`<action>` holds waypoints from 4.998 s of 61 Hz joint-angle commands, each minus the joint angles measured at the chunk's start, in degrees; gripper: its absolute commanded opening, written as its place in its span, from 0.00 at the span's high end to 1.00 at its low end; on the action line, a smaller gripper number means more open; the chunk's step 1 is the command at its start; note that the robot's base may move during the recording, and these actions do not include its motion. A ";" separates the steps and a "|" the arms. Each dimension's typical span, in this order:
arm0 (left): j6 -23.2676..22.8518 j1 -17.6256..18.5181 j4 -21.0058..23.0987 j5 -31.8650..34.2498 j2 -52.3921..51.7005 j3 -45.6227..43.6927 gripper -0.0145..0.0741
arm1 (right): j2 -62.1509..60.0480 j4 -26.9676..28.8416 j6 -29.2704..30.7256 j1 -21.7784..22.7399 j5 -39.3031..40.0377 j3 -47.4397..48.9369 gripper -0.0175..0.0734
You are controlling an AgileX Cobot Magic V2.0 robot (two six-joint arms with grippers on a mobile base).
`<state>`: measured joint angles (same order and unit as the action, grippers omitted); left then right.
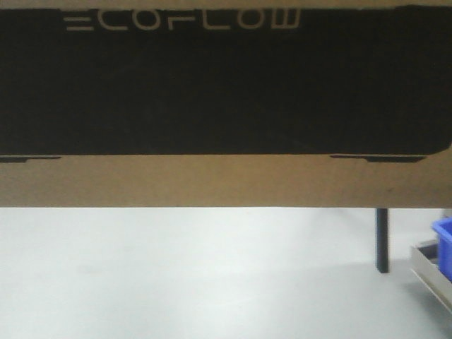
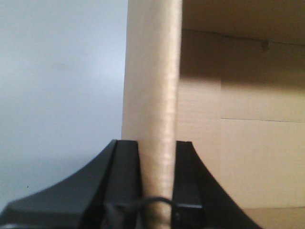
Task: Grab box from left shelf to table start
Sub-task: 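Hold the box with both grippers while the base backs away from the shelf, then carry the box with both grippers while the base drives to the table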
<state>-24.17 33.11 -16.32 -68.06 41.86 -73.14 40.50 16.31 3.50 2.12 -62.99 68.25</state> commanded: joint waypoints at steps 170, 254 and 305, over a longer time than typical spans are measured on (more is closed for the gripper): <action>-1.06 0.38 -0.94 8.28 -0.77 -2.43 0.93 | 0.41 -1.89 1.08 0.13 6.12 1.76 0.79; -1.06 0.38 -1.20 8.40 -0.41 -2.43 0.93 | 0.40 -1.89 1.08 0.13 5.91 1.76 0.79; -1.06 0.38 -1.23 7.73 -0.14 -2.43 0.93 | 0.41 -1.89 1.08 0.13 5.90 1.76 0.79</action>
<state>-24.30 33.11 -16.73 -69.25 42.35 -73.14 40.50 16.40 3.60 2.12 -63.62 68.25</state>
